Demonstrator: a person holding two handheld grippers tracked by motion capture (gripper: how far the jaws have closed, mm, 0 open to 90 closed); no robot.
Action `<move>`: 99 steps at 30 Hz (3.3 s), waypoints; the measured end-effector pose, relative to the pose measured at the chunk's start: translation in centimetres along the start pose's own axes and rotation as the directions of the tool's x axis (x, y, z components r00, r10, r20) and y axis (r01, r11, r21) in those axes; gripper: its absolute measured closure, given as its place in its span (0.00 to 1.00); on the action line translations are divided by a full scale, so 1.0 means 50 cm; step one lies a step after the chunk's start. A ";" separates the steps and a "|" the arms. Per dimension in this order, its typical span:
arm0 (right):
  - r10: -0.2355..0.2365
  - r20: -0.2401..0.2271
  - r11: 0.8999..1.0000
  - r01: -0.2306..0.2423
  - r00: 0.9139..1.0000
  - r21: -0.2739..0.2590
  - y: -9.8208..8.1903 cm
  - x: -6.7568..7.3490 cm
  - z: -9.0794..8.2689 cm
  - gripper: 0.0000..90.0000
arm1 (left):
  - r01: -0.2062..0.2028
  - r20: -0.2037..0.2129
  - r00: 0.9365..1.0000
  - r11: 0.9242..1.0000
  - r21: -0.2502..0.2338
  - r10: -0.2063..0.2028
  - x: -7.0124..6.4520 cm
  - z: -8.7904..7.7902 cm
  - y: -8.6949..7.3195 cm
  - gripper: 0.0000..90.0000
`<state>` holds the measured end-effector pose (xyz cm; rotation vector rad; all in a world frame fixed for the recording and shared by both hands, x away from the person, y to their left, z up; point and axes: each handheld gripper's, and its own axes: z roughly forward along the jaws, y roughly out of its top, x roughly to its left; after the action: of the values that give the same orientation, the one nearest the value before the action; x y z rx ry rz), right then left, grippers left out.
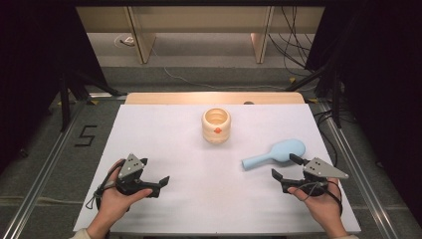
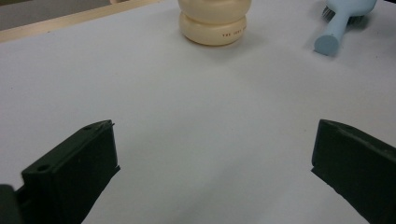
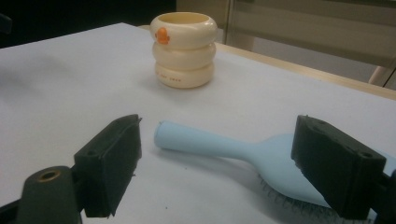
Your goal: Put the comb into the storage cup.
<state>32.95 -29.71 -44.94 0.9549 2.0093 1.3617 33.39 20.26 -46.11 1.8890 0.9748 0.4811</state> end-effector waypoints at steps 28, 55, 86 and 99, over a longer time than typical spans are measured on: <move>0.007 -0.088 0.897 0.033 0.996 0.441 0.119 0.012 0.234 1.00 | 0.006 0.009 1.000 1.000 -0.005 -0.006 -0.001 0.001 -0.002 0.00; 0.045 -0.049 0.690 0.005 0.998 0.724 0.108 0.013 0.360 1.00 | 0.002 0.014 1.000 1.000 -0.001 -0.002 0.002 0.003 -0.002 0.00; 0.055 -0.068 0.595 0.022 0.996 0.804 0.076 0.017 0.242 1.00 | -0.001 0.016 1.000 1.000 0.002 0.001 -0.003 0.003 -0.001 0.00; 0.054 -0.031 0.601 -0.008 0.998 0.799 0.044 -0.007 0.154 1.00 | 0.001 0.015 1.000 1.000 0.005 -0.001 -0.005 0.005 -0.001 0.00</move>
<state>39.50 -25.12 -45.60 1.3198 2.7106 0.4029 33.37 19.93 -46.28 1.8938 0.9681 0.4636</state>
